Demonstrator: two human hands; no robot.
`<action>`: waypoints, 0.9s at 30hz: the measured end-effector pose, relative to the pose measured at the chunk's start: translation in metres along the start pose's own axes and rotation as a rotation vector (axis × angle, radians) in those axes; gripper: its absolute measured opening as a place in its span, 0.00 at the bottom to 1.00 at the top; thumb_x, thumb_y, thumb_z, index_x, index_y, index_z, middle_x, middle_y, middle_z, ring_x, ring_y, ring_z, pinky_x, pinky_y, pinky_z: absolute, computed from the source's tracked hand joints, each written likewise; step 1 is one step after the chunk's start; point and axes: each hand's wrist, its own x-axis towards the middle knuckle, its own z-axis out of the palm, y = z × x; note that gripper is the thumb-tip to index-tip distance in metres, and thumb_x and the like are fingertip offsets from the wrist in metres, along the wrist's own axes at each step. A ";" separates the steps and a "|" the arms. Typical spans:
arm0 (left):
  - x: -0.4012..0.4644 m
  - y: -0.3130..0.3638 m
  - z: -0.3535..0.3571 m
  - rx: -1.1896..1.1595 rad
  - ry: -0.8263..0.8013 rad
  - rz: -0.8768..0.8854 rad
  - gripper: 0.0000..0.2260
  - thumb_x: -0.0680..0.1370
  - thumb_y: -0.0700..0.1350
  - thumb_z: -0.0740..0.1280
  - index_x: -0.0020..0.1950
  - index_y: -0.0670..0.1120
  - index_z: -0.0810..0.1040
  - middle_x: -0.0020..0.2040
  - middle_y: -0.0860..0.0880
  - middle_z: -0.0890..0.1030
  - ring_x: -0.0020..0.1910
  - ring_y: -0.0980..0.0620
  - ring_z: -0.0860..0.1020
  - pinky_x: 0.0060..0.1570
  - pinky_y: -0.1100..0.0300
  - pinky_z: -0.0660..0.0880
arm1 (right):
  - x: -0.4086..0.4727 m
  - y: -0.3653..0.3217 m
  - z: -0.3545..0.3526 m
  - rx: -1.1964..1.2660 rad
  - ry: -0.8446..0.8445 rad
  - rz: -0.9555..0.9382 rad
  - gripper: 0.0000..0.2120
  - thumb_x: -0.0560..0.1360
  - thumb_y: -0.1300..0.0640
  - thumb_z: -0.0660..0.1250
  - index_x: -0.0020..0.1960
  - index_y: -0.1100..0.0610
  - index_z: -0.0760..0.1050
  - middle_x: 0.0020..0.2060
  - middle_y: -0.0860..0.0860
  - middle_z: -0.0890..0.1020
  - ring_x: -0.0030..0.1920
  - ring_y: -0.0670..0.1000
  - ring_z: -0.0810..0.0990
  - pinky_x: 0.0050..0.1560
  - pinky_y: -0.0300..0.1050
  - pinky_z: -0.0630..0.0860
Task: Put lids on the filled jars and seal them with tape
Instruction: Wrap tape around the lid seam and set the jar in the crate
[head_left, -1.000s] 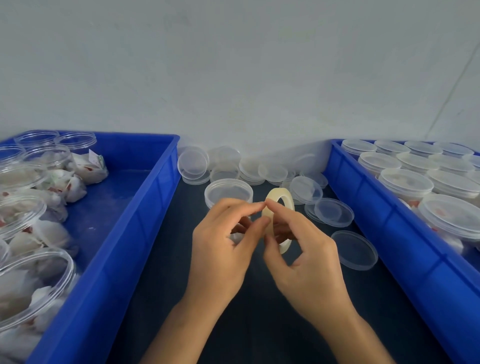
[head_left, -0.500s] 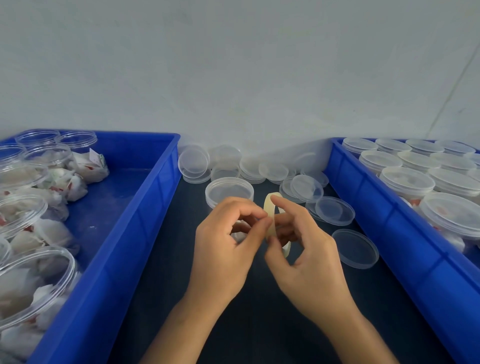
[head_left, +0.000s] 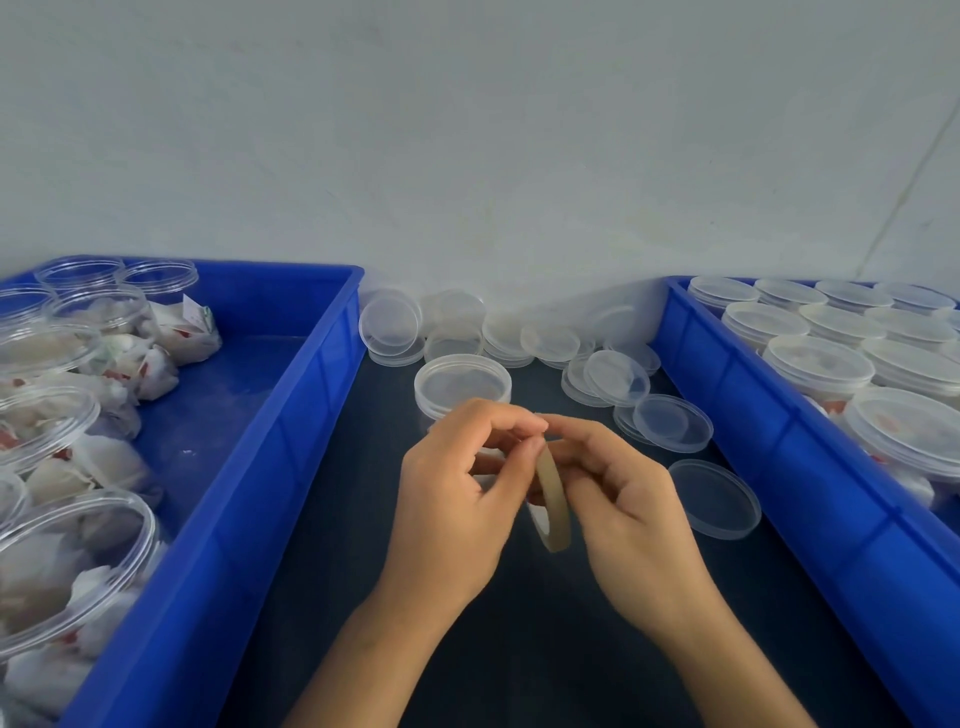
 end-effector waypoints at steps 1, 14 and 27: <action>0.000 0.000 0.000 0.013 -0.002 0.005 0.06 0.80 0.34 0.74 0.54 0.44 0.84 0.49 0.54 0.85 0.48 0.50 0.86 0.45 0.60 0.82 | 0.000 0.000 0.000 -0.043 -0.005 -0.018 0.27 0.82 0.70 0.60 0.64 0.40 0.80 0.51 0.42 0.88 0.55 0.47 0.87 0.53 0.47 0.84; 0.004 -0.002 -0.008 0.068 -0.221 -0.007 0.07 0.81 0.36 0.73 0.54 0.48 0.84 0.49 0.57 0.84 0.51 0.53 0.84 0.48 0.62 0.81 | 0.004 0.004 -0.019 -0.598 0.024 -0.156 0.14 0.75 0.51 0.76 0.58 0.38 0.80 0.52 0.36 0.74 0.59 0.42 0.72 0.54 0.31 0.69; 0.011 0.008 -0.025 0.135 -0.285 -0.098 0.12 0.78 0.41 0.78 0.52 0.59 0.84 0.46 0.63 0.83 0.44 0.58 0.81 0.40 0.65 0.76 | 0.000 -0.006 -0.027 -0.167 -0.177 0.073 0.06 0.77 0.48 0.74 0.54 0.42 0.81 0.39 0.51 0.83 0.40 0.58 0.81 0.44 0.64 0.79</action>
